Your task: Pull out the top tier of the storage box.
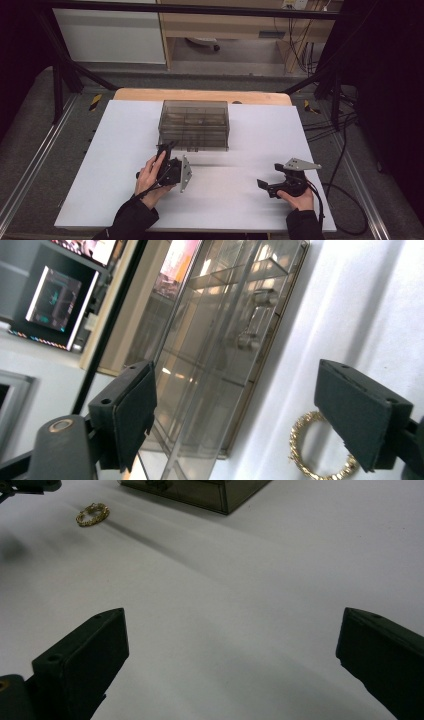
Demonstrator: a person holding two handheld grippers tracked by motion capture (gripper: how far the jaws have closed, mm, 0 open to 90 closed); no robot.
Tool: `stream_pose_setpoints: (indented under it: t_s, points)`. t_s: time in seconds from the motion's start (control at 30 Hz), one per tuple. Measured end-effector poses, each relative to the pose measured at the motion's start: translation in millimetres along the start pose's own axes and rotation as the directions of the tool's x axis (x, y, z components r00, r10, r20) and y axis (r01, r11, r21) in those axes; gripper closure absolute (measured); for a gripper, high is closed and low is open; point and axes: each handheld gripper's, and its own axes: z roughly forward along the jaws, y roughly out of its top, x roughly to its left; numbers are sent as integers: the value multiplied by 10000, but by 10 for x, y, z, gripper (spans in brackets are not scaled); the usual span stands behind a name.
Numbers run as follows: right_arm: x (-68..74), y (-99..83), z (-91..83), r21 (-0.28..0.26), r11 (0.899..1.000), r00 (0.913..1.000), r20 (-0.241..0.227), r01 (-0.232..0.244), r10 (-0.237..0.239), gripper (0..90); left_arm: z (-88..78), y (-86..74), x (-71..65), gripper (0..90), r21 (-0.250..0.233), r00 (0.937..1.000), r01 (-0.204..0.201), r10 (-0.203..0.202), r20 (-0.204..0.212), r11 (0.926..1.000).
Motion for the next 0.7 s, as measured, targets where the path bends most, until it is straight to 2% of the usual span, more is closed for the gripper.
stream_pose_setpoints:
  t_s: [0.13, 0.2, 0.3, 0.37, 0.53, 0.57, 0.7]
  points:
    - [4, 0, 2, 3, 10000, 10000, -16, -42, 42, 12, -38, -59, 48, 146, 54, 9959, 837, -839, 328, 9965]
    - [3, -1, 2, 28, 10000, 10000, -8, -19, 19, 12, -58, -98, 75, 138, 111, 9890, 1384, -1388, 508, 9903]
    - [3, -1, 3, 33, 10000, 10000, -7, -21, 21, 11, -100, -166, 123, 129, 241, 9693, 2303, -2315, 827, 9728]
    - [2, -1, 3, 31, 10000, 10000, -10, -4, 4, 12, -131, -208, 150, 127, 325, 9593, 2668, -2686, 876, 9632]
    - [3, -2, 4, 51, 10000, 10000, -13, -12, 12, 11, -186, -300, 207, 122, 403, 9365, 3333, -3357, 1015, 9420]
    - [3, -2, 4, 50, 10000, 10000, -20, -14, 14, 11, -197, -324, 215, 120, 398, 9274, 3568, -3590, 1051, 9333]
    - [4, -2, 6, 64, 10000, 10000, -21, -20, 21, 11, -237, -395, 235, 113, 543, 9025, 4087, -4122, 1250, 9111]
